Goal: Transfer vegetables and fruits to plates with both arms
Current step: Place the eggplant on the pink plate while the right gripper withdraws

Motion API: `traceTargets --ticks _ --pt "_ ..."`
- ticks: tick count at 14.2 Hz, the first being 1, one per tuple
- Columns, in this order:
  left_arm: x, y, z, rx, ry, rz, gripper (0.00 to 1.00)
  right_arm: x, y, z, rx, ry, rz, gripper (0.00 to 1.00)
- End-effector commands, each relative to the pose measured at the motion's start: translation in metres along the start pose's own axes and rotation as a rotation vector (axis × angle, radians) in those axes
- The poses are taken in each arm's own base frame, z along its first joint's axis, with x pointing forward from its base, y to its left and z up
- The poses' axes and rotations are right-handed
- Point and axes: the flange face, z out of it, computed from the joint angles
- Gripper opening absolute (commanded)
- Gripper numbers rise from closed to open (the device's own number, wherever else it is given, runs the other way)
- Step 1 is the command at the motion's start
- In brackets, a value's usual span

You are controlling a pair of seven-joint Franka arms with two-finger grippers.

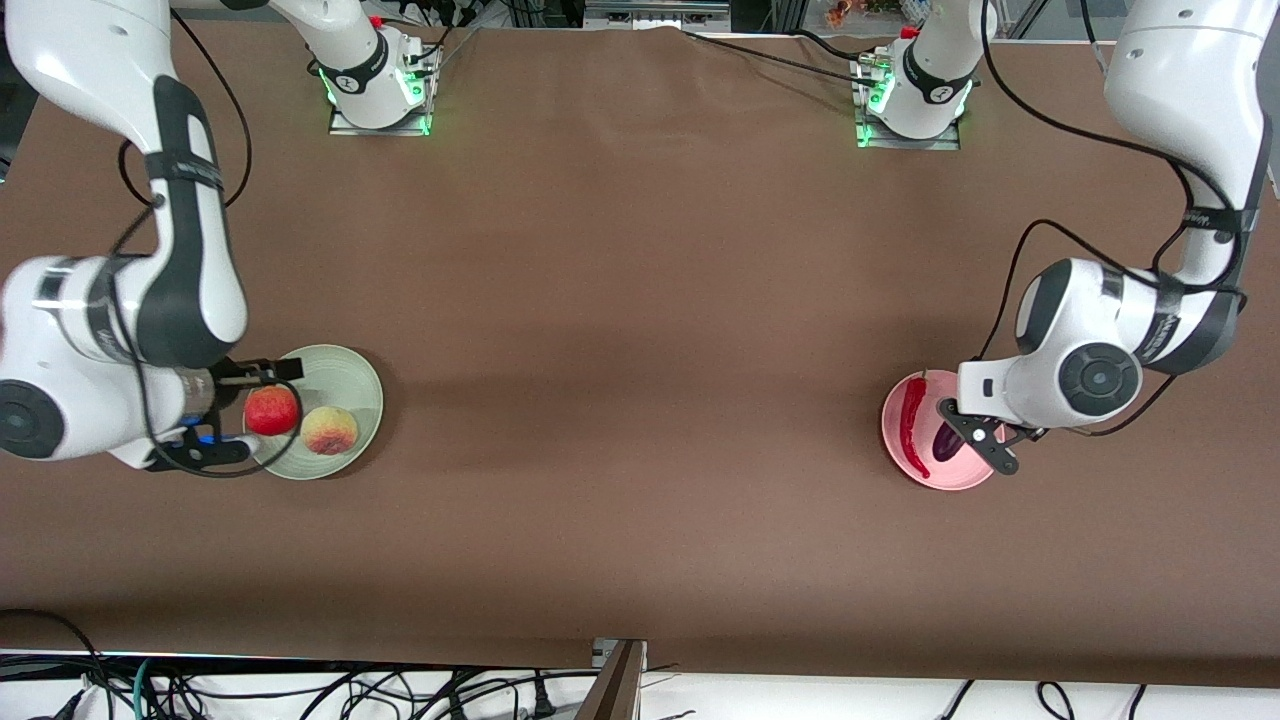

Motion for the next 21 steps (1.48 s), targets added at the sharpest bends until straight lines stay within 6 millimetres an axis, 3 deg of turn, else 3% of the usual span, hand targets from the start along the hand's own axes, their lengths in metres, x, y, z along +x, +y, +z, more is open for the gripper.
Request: traceTargets --ticks 1,2,3,5,8,10,12,13,15,17,21 --pt "0.013 -0.013 0.008 0.042 -0.021 0.07 0.57 -0.04 0.003 -0.066 -0.007 0.072 -0.004 1.0" --pt "0.016 -0.018 0.006 0.044 -0.006 0.07 1.0 -0.049 0.0 -0.078 -0.004 0.091 -0.002 1.0" --pt "0.016 -0.018 0.006 0.042 -0.006 0.075 1.0 -0.072 0.002 -0.102 0.004 0.131 -0.001 1.0" --pt "0.018 -0.015 0.002 0.04 -0.003 0.083 1.0 -0.111 0.013 -0.124 0.014 0.17 0.014 1.0" --pt "0.017 -0.013 -0.013 0.05 0.007 0.079 1.0 -0.153 0.032 -0.145 0.023 0.211 0.033 1.0" --pt "0.013 0.004 -0.057 0.054 0.0 0.062 1.0 -0.161 0.042 -0.15 -0.05 0.212 0.057 1.0" --pt "0.004 0.022 -0.112 0.017 0.023 -0.111 1.0 -0.186 0.056 -0.175 -0.059 0.305 0.079 1.0" --pt "-0.006 0.025 -0.135 -0.013 0.023 -0.208 1.0 -0.186 0.058 -0.171 -0.054 0.299 0.081 1.0" --pt "-0.028 0.026 -0.182 -0.097 0.05 -0.36 1.0 -0.193 0.049 -0.164 -0.053 0.291 0.061 1.0" --pt "-0.057 0.027 -0.231 -0.149 0.056 -0.405 1.0 -0.193 0.034 -0.164 -0.054 0.296 0.028 1.0" --pt "-0.123 0.039 -0.301 -0.103 0.06 -0.548 1.0 -0.205 0.028 -0.154 -0.043 0.277 0.034 1.0"
